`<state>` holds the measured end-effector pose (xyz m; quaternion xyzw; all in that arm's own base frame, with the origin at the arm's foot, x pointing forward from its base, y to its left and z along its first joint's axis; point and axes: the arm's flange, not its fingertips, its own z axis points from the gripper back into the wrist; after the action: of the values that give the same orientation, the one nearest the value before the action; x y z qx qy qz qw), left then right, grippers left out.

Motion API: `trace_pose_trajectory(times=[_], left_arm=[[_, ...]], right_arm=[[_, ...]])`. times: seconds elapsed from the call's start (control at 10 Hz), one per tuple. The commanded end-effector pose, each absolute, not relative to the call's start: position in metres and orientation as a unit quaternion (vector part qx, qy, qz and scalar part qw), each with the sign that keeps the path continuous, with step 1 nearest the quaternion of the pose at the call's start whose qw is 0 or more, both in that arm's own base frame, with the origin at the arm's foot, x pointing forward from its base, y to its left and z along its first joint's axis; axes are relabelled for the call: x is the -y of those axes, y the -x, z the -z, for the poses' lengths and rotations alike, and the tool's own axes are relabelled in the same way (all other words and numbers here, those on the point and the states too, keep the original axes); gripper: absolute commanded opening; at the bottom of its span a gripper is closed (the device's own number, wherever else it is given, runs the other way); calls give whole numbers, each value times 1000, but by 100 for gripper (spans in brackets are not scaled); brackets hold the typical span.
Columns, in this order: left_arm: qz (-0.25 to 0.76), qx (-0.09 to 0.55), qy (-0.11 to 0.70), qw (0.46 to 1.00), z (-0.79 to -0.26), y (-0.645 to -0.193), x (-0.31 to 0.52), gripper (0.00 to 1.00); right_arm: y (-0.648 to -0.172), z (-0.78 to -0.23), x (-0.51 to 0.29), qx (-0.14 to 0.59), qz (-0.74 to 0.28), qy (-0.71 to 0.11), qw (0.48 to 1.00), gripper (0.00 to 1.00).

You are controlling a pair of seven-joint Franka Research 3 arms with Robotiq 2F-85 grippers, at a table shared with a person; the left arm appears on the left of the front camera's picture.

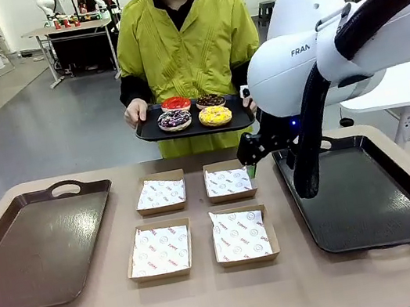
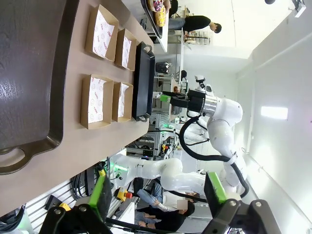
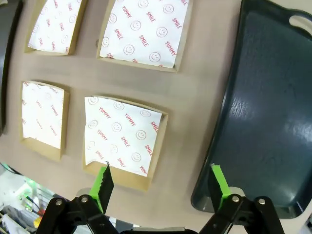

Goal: Individually package the donuts and arrange them on the tray.
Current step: Pick up one Paper togo box.

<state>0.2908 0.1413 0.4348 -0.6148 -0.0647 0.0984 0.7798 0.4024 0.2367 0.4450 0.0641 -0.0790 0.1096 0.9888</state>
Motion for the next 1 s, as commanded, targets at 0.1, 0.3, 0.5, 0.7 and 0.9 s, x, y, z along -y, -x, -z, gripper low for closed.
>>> trace_pose_trajectory(times=[0.1, 0.3, 0.5, 0.7, 0.9], left_arm=[[-103, 69, 619, 775, -436, -291, -142, 100], [-103, 69, 619, 775, -436, -291, -142, 100], [-103, 69, 619, 775, -436, -291, -142, 100], [-103, 69, 619, 775, -436, -291, -142, 100], [-103, 69, 619, 775, -436, -291, -142, 100]], right_arm=[[-402, -446, -237, 85, -109, -56, 989, 100], [-402, -446, -237, 79, -110, -66, 989, 100], [-446, -427, -260, 100, -98, -21, 990, 100], [-497, -409, -283, 138, -109, -8, 984, 100], [-542, -388, -289, 152, -88, -4, 985, 100]])
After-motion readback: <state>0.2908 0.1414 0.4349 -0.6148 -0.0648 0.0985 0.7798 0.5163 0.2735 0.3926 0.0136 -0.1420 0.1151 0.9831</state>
